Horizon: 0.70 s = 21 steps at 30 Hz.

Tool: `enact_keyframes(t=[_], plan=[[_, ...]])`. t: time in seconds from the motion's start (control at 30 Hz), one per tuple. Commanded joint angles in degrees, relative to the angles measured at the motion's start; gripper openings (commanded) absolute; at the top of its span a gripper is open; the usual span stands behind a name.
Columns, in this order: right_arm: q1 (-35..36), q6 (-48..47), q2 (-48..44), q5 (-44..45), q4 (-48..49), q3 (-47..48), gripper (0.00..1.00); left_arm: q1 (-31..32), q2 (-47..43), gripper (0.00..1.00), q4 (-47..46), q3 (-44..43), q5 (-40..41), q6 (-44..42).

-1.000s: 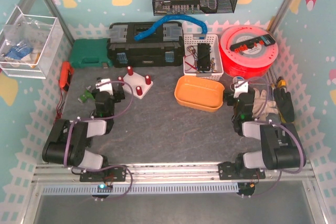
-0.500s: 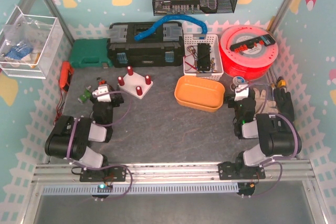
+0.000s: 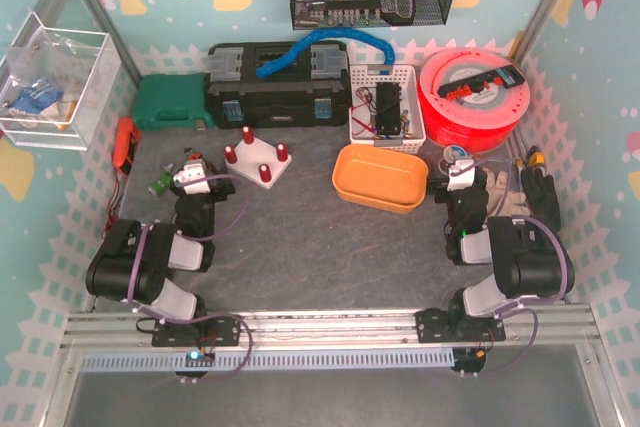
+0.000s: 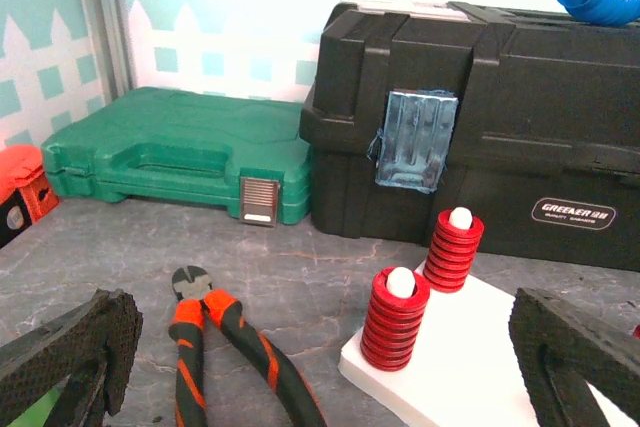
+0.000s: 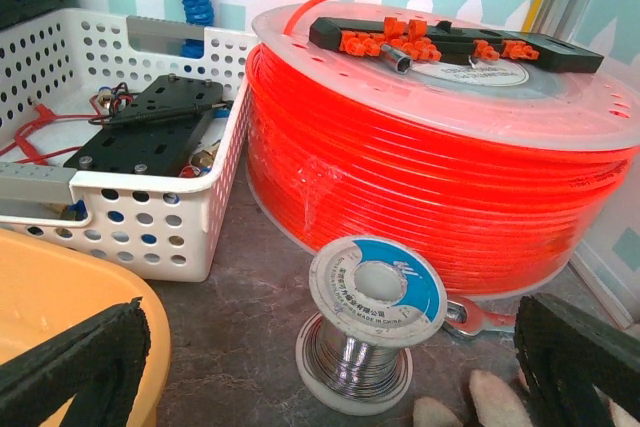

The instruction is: Install the large spring

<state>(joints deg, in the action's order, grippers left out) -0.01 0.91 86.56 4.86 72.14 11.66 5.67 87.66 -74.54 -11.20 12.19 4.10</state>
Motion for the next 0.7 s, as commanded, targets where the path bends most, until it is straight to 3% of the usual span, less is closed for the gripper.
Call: enact_keyframes(t=[0.0, 0.67], plan=[[-0.2, 0.3, 0.0, -0.1, 2.2, 0.2, 0.99, -0.3, -0.2, 0.99, -1.1, -0.7, 0.1, 0.8], [-0.2, 0.2, 0.0, -0.1, 2.2, 0.2, 0.99, -0.3, 0.1, 0.99, -1.6, -0.7, 0.2, 0.7]])
